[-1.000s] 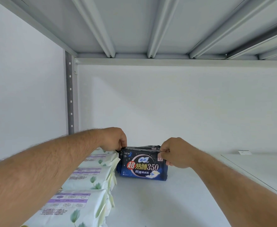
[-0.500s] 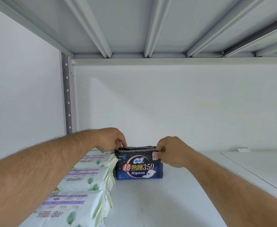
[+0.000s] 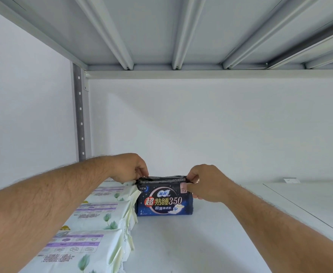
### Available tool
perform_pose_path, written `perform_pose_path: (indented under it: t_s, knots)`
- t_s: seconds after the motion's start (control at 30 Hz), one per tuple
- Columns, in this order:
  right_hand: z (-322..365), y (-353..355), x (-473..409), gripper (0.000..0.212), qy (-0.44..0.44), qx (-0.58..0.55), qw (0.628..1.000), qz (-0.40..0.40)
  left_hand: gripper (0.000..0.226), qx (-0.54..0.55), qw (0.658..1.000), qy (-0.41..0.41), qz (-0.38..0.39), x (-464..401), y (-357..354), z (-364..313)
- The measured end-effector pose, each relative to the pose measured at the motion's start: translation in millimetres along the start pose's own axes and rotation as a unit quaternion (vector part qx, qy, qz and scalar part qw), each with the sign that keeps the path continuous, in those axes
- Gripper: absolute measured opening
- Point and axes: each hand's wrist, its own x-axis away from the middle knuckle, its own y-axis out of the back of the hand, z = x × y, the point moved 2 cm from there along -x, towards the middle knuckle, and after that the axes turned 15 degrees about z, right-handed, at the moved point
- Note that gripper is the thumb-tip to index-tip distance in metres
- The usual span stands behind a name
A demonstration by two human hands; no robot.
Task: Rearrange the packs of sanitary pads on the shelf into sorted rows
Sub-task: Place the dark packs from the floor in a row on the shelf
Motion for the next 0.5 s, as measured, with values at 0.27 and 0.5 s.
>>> perform_pose_path:
  t_s: [0.27, 0.5]
  knots:
    - [-6, 12, 18, 0.036, -0.026, 0.015, 0.999, -0.013, 0.029, 0.008, 1.000, -0.003, -0.022, 5, 5, -1]
    - [-6, 23, 59, 0.044, -0.032, 0.087, 0.994, -0.066, 0.053, -0.034, 0.995, 0.040, -0.084, 45, 1, -50]
